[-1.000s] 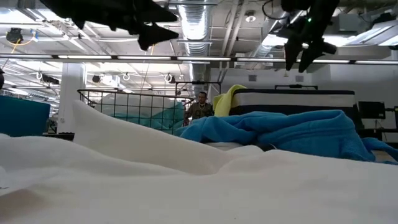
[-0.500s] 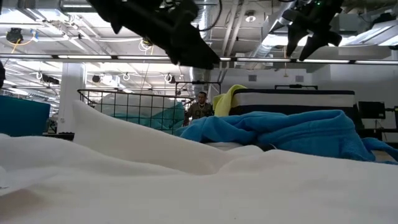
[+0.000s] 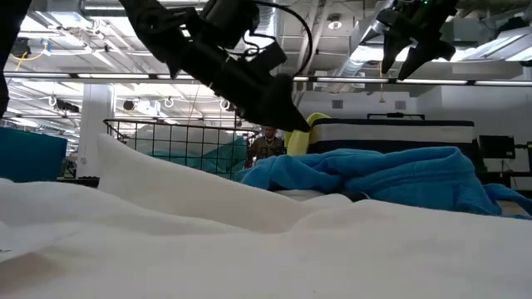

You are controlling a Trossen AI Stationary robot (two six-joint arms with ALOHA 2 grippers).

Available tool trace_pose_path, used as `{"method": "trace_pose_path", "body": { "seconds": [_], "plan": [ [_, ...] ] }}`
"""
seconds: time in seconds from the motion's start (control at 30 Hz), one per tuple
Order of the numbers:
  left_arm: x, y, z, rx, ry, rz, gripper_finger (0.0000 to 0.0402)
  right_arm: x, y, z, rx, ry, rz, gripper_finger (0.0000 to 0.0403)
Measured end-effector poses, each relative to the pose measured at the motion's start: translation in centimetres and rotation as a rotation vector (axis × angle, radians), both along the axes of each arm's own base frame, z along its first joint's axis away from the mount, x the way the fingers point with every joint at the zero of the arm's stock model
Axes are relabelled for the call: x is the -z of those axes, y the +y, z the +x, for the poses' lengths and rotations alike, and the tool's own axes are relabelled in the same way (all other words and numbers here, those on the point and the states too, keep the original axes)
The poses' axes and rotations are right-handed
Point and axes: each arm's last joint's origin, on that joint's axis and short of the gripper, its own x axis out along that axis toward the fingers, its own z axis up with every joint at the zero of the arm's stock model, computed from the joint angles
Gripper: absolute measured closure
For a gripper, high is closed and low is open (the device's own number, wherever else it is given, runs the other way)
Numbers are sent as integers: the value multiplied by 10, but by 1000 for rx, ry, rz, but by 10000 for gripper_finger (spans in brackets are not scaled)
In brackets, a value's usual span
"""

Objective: Pick & Place Cloths
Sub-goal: Put the yellow shirt into the dark blue bin

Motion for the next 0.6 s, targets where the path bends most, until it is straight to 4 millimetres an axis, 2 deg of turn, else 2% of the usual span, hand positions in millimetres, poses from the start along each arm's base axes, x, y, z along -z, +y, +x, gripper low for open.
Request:
{"method": "trace_pose_path", "body": {
  "seconds": [0.2, 0.43, 0.6],
  "plan": [
    [13, 13, 3, -110, 11, 41, 123, 0, 0, 0, -3, -4, 3, 155],
    [16, 28, 20, -126, -6, 32, 125, 0, 0, 1, -18, -12, 18, 155],
    [18, 35, 23, -186, 1, 55, 150, 0, 1, 1, -18, -12, 19, 155]
  ]
}}
